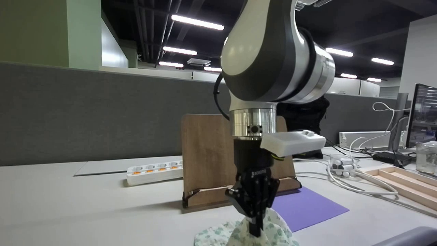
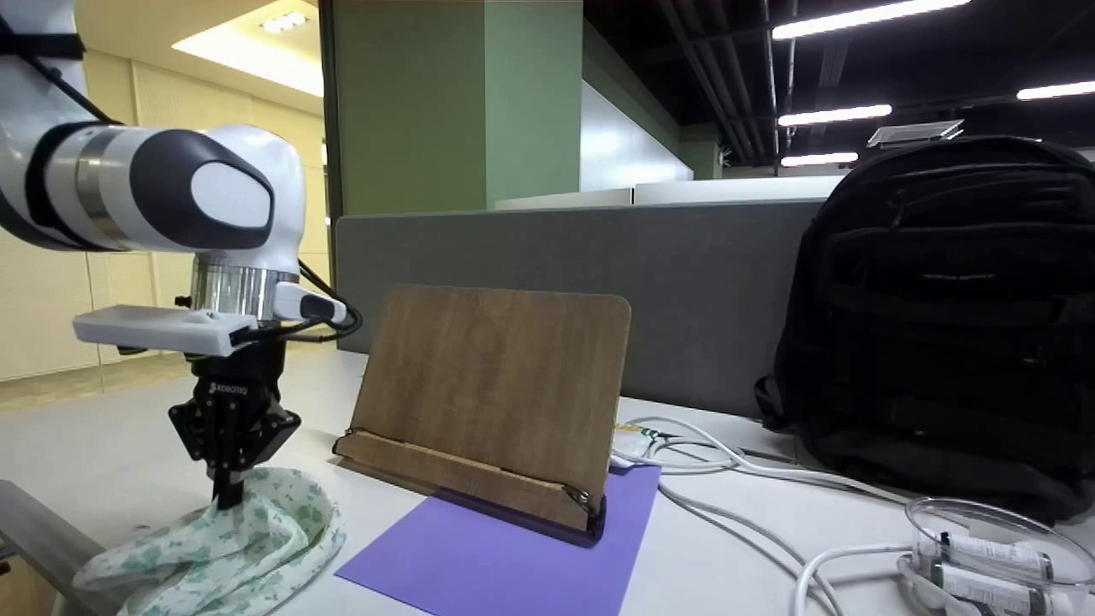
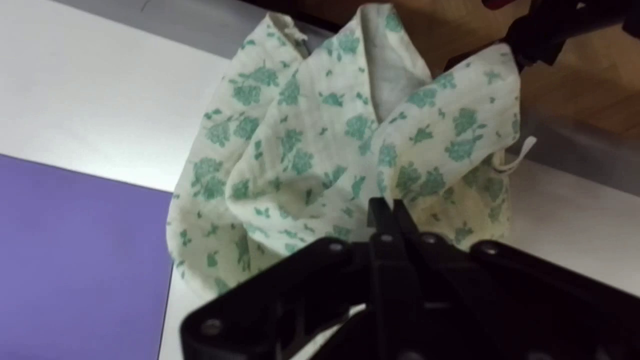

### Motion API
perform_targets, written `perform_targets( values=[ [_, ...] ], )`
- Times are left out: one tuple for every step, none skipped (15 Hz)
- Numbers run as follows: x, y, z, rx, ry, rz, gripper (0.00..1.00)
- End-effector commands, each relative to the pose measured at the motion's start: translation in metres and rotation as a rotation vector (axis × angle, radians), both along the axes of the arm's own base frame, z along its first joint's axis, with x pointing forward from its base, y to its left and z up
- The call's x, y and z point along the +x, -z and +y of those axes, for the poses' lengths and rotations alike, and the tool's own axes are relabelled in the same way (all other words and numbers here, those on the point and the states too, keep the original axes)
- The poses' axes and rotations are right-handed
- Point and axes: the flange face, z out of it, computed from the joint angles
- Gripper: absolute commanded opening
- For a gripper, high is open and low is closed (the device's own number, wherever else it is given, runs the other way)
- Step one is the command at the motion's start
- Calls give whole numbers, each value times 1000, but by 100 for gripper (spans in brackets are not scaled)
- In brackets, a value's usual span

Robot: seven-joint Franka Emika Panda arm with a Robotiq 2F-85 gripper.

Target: Hang the cloth on the wooden object

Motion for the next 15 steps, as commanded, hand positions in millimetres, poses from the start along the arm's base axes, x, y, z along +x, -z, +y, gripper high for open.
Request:
perform_targets(
  values=[
    [11, -59, 8, 5, 8, -141, 0],
    [15, -77, 10, 6, 6, -183, 0],
    [17, -95, 10, 7, 10, -226, 0],
    [19, -113, 12, 10, 6, -265, 0],
    [22, -133, 12, 12, 18, -309, 0],
    [26, -151, 12, 22, 35, -346, 0],
    [29, -170, 11, 33, 54, -383, 0],
    [31, -188, 9, 43, 74, -416, 0],
    [33, -205, 6, 55, 94, -448, 0],
    [34, -216, 4, 69, 113, -464, 0],
    [34, -192, 8, 56, 56, -433, 1],
    [35, -205, 6, 61, 68, -455, 1],
    [34, -212, 4, 63, 74, -467, 1],
    [33, -216, 3, 64, 78, -473, 1],
    [33, -216, 3, 64, 79, -473, 0]
  ],
)
